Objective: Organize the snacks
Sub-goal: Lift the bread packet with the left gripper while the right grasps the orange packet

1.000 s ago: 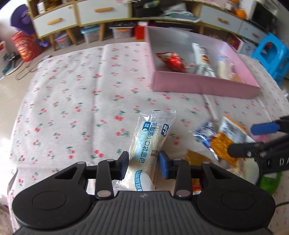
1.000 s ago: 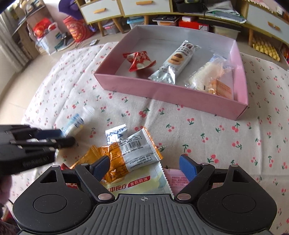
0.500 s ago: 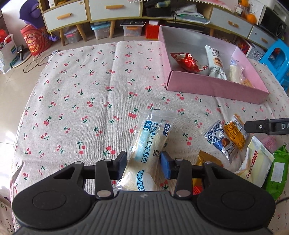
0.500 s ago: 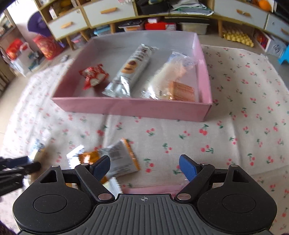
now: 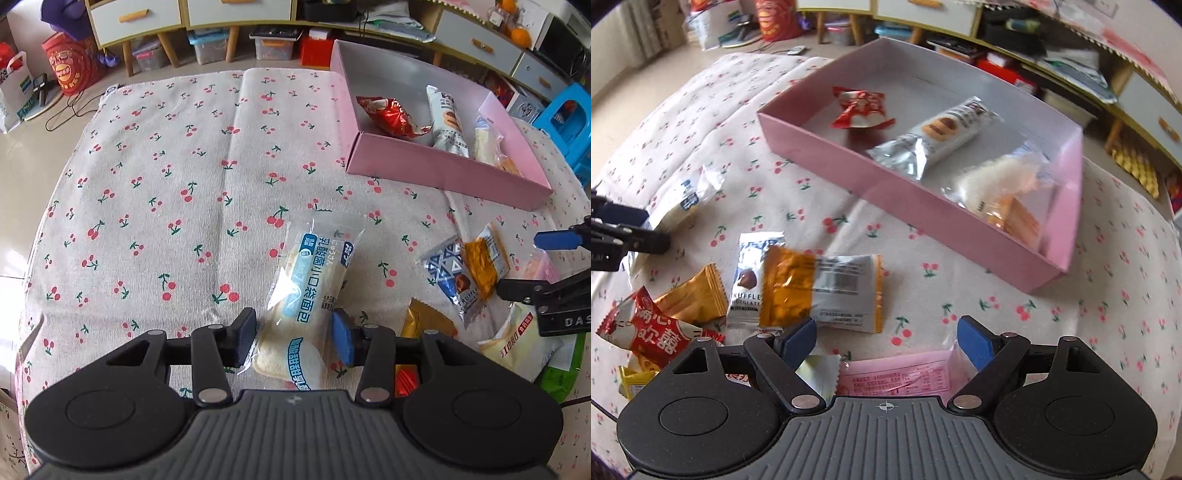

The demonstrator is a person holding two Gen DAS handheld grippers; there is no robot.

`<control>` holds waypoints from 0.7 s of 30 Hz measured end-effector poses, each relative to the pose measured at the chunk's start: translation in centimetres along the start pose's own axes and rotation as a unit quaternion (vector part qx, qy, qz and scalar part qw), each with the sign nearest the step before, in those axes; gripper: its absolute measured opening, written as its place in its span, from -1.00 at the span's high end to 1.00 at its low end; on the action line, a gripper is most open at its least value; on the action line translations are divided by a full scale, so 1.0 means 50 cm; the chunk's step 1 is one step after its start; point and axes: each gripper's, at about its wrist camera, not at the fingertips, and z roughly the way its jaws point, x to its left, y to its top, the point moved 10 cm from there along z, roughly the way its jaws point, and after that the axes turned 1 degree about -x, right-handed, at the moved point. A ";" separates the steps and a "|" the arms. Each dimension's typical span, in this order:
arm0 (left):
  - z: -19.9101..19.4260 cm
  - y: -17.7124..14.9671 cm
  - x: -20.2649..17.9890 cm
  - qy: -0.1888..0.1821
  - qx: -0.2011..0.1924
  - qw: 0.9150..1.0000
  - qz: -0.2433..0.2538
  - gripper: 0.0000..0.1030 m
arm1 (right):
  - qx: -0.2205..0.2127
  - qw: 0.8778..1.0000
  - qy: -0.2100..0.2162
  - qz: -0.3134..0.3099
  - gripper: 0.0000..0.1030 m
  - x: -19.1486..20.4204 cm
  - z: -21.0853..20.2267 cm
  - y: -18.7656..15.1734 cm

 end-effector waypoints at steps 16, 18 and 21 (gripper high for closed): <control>0.009 0.004 0.006 0.002 -0.003 1.000 -0.003 0.17 | -0.071 0.997 0.026 0.006 -0.41 0.031 0.021 0.049; 0.009 0.004 0.006 0.002 -0.004 1.000 -0.003 0.17 | -0.074 0.996 0.036 0.012 -0.32 0.033 0.019 0.049; 0.009 0.004 0.005 0.004 -0.005 1.000 -0.003 0.17 | -0.076 0.996 0.045 0.018 -0.22 0.034 0.019 0.048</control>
